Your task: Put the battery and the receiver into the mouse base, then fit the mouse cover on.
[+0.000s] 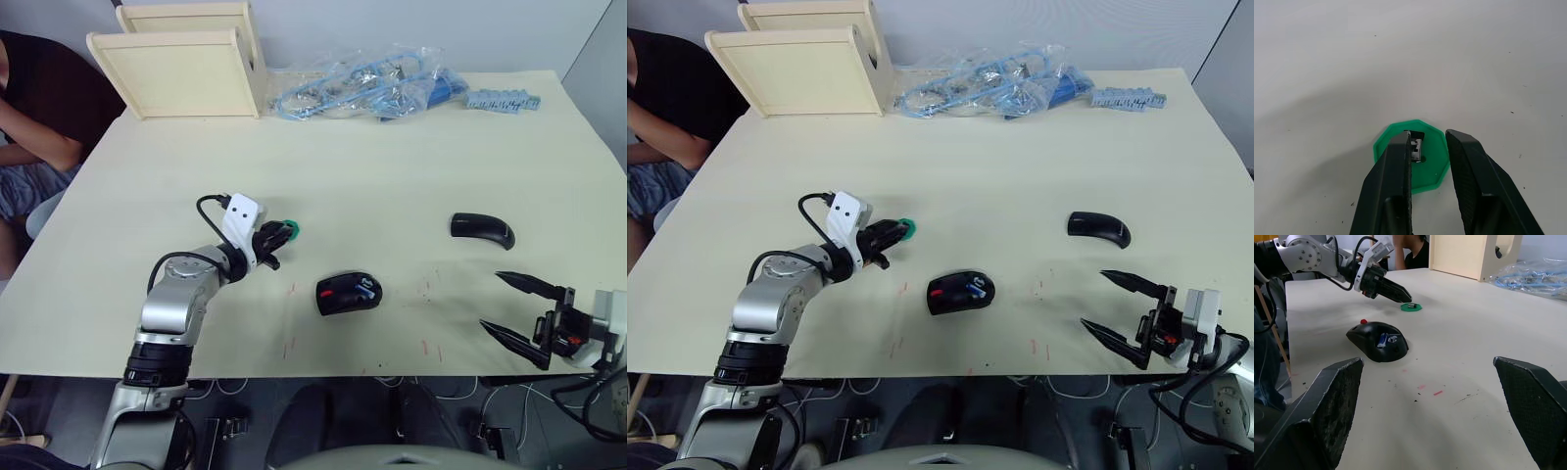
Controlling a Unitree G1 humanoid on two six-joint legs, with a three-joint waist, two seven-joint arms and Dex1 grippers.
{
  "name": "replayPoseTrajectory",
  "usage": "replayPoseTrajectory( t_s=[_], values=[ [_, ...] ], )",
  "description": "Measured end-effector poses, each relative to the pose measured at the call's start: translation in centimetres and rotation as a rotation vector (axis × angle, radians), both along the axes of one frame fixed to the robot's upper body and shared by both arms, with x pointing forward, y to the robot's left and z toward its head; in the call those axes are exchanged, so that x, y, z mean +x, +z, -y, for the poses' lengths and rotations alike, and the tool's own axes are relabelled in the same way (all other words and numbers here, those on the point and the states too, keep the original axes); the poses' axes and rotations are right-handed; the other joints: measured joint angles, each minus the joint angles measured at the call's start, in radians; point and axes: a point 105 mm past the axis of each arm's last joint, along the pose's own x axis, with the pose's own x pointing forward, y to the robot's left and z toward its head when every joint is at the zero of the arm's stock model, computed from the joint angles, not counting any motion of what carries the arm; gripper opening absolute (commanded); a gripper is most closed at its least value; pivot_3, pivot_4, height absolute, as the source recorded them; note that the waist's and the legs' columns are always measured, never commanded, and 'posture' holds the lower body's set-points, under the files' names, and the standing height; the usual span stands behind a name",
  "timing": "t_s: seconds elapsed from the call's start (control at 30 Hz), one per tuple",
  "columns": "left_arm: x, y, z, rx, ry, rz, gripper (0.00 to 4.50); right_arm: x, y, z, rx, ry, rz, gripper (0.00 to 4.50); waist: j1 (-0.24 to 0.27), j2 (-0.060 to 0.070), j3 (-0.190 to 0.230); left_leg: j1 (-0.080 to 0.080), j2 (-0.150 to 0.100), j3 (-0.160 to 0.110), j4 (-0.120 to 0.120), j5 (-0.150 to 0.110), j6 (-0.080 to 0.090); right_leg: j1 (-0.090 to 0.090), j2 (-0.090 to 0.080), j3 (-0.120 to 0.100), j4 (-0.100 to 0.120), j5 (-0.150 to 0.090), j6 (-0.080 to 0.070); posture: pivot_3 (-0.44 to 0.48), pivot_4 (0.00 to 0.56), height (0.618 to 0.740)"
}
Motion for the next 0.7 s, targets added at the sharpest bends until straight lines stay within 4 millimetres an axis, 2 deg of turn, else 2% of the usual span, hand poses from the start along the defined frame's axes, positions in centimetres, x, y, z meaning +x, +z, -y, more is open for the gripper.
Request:
replayPoseTrajectory(
  t_s=[0.7],
  values=[
    [0.06,-0.30,0.21,-0.049,0.018,-0.060,1.25,-0.05,-0.01,-0.02,-0.002,0.006,0.000,4.50,0.000,0.000,0.000,0.000,0.000,0.000,0.000,0.000,0.000,0.000,0.000,0.000,0.000,0.000,0.000,0.000,0.150,0.740]
  ],
)
